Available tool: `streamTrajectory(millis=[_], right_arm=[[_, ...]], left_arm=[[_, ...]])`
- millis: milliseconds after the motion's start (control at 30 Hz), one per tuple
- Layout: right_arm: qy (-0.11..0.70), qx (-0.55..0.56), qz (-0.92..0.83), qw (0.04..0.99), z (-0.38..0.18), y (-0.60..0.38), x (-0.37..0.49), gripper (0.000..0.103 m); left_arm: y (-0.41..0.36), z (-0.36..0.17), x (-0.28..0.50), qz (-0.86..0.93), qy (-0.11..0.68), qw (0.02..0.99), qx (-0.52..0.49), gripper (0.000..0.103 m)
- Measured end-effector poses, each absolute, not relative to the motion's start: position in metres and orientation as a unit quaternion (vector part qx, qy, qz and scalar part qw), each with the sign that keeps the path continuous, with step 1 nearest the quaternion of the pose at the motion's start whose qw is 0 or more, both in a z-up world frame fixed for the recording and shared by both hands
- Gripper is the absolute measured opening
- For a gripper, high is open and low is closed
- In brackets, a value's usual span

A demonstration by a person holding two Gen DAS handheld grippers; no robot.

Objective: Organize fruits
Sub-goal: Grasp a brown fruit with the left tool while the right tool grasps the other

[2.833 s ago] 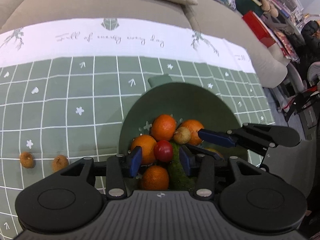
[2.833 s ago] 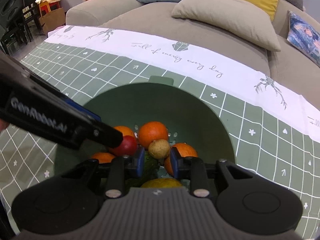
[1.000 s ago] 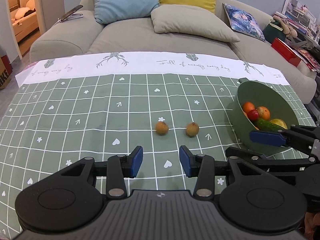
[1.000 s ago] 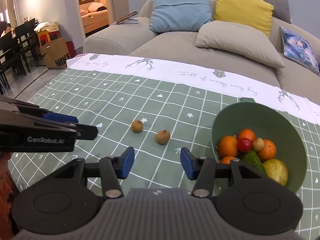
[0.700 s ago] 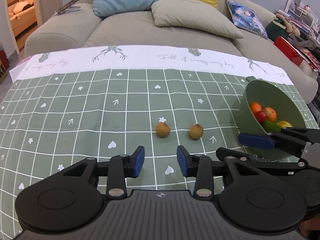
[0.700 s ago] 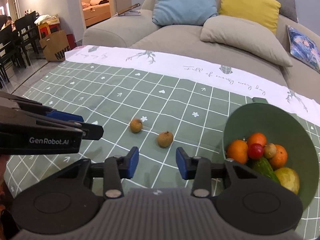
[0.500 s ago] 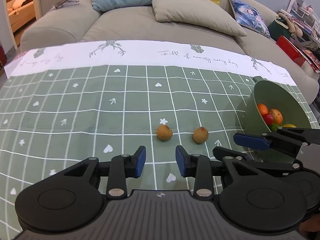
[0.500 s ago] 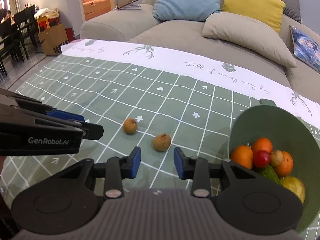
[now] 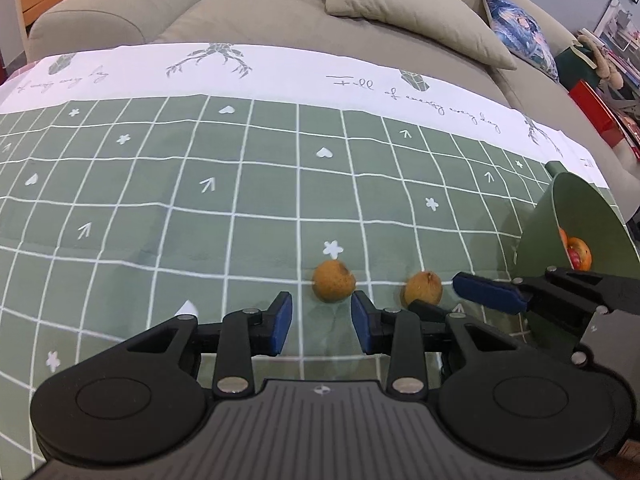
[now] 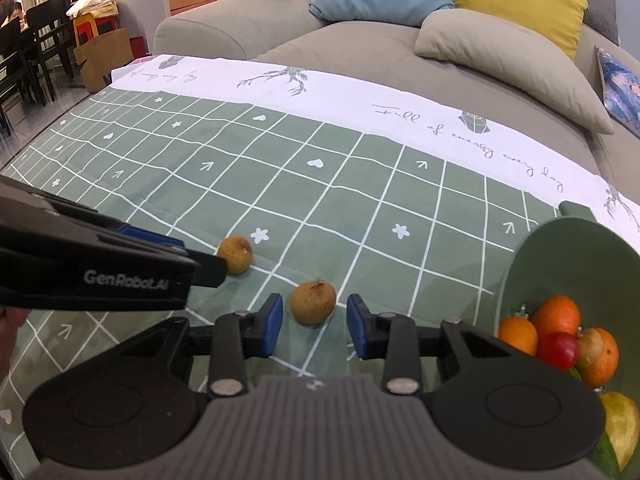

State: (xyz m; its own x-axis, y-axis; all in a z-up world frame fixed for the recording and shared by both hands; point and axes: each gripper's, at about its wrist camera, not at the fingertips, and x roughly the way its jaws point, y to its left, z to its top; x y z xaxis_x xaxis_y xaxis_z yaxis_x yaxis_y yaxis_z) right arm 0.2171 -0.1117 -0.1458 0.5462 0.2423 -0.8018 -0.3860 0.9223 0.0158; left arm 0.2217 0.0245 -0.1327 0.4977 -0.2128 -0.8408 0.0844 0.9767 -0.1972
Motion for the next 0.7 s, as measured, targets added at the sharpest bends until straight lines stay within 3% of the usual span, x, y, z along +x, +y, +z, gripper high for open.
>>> streamTrajectory(millis=[333,467,700], right_arm=[[0.448,-0.077,0.187,0.871,-0.154,-0.110,0.225,0.027],[0.450,-0.076,0.188,0.870,-0.155,-0.111,0.227,0.023],[0.452,-0.077,0.187,0.869,-0.154,-0.111,0.226,0.022]], left_arm=[[0.014,-0.140,0.237,-0.095,0.496,0.861,-0.051,0.040],[0.015,-0.141,0.239,-0.098,0.499,0.859,-0.060,0.027],[0.015,-0.139,0.237,-0.096,0.500,0.858,-0.067,0.026]])
